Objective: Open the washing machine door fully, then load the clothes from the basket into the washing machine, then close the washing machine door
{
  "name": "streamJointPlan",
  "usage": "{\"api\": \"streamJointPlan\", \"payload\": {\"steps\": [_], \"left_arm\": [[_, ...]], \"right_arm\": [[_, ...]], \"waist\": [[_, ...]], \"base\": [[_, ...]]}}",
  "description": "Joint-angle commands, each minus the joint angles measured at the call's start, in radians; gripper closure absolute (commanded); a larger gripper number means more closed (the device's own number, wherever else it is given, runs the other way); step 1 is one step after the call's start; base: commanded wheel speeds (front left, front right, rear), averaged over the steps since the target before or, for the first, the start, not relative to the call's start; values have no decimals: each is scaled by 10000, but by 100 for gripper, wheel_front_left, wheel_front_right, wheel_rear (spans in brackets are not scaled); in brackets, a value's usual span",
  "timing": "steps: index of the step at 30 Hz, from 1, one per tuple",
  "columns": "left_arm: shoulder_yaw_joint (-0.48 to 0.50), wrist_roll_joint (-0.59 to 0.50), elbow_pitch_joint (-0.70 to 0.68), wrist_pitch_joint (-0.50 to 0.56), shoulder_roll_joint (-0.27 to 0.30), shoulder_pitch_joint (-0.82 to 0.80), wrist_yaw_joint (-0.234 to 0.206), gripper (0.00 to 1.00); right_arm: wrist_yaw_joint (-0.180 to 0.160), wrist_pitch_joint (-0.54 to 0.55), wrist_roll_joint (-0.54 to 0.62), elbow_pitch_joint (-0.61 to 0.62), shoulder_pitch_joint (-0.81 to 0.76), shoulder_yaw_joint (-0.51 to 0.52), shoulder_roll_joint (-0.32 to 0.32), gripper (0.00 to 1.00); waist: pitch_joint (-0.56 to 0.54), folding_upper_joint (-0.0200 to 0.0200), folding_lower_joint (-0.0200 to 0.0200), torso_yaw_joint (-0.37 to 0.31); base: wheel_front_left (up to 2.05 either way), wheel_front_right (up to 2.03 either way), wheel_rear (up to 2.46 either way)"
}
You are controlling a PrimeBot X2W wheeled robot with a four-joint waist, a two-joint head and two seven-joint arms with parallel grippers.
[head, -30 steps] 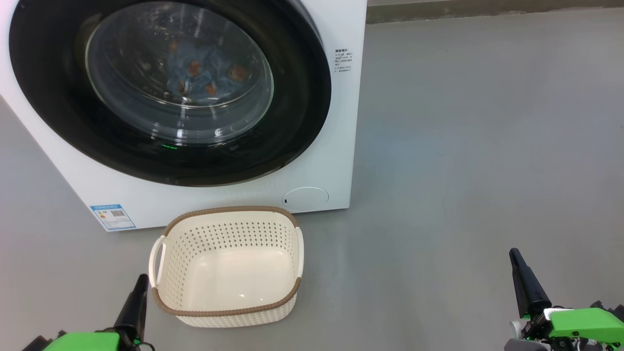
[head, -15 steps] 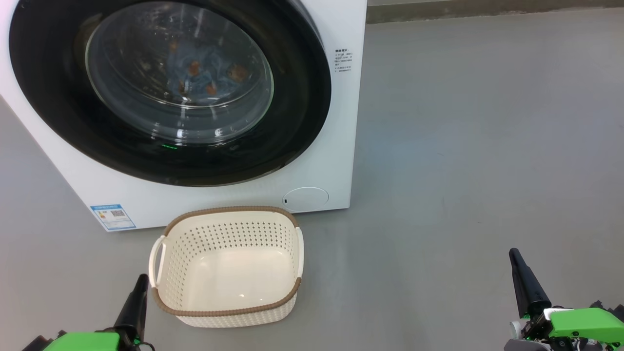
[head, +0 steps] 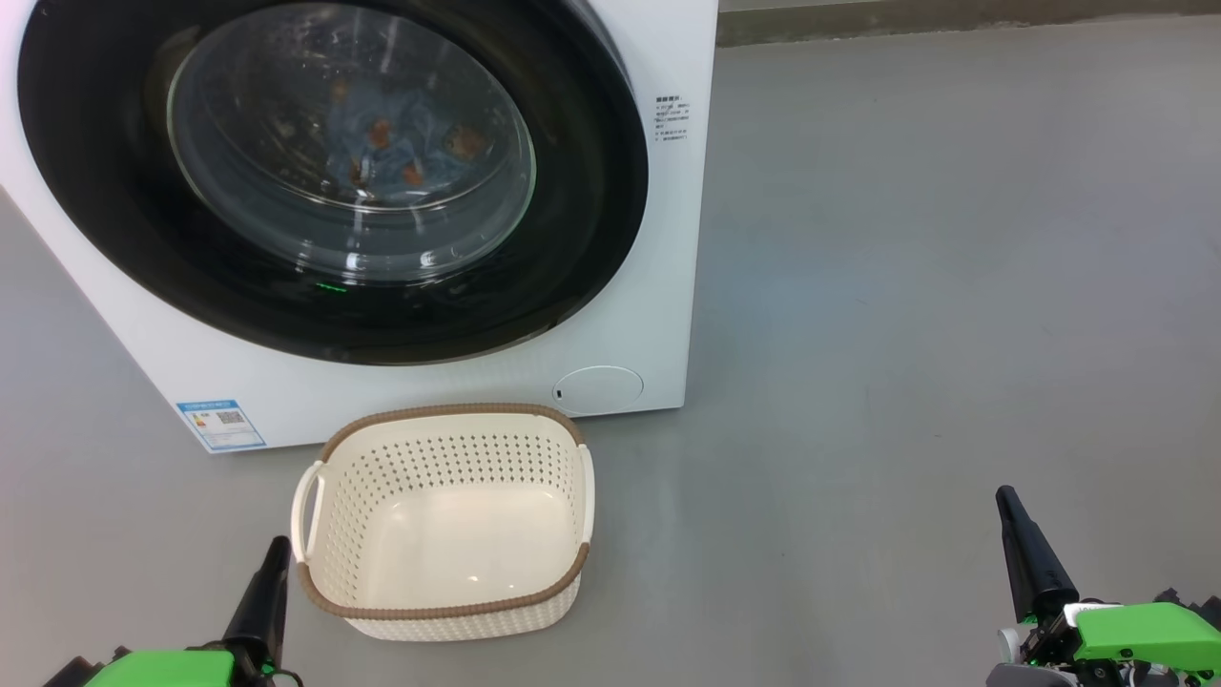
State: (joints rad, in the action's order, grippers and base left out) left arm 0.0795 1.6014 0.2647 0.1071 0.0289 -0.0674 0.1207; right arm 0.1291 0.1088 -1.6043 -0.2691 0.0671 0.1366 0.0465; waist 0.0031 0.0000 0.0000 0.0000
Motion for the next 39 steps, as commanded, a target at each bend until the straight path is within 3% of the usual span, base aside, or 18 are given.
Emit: {"api": "streamJointPlan", "payload": {"steps": [1, 39], "left_arm": [[339, 76, -197, 58, 213, -405, 100, 100], [339, 76, -197, 58, 213, -405, 100, 100]], "right_arm": [[16, 53, -34, 243, 410, -217, 38, 100], [16, 49, -38, 243, 409, -222, 37, 100]], "waist": [[0, 0, 0, 0], [0, 0, 0, 0]], "base": [[0, 0, 0], [0, 0, 0]]}}
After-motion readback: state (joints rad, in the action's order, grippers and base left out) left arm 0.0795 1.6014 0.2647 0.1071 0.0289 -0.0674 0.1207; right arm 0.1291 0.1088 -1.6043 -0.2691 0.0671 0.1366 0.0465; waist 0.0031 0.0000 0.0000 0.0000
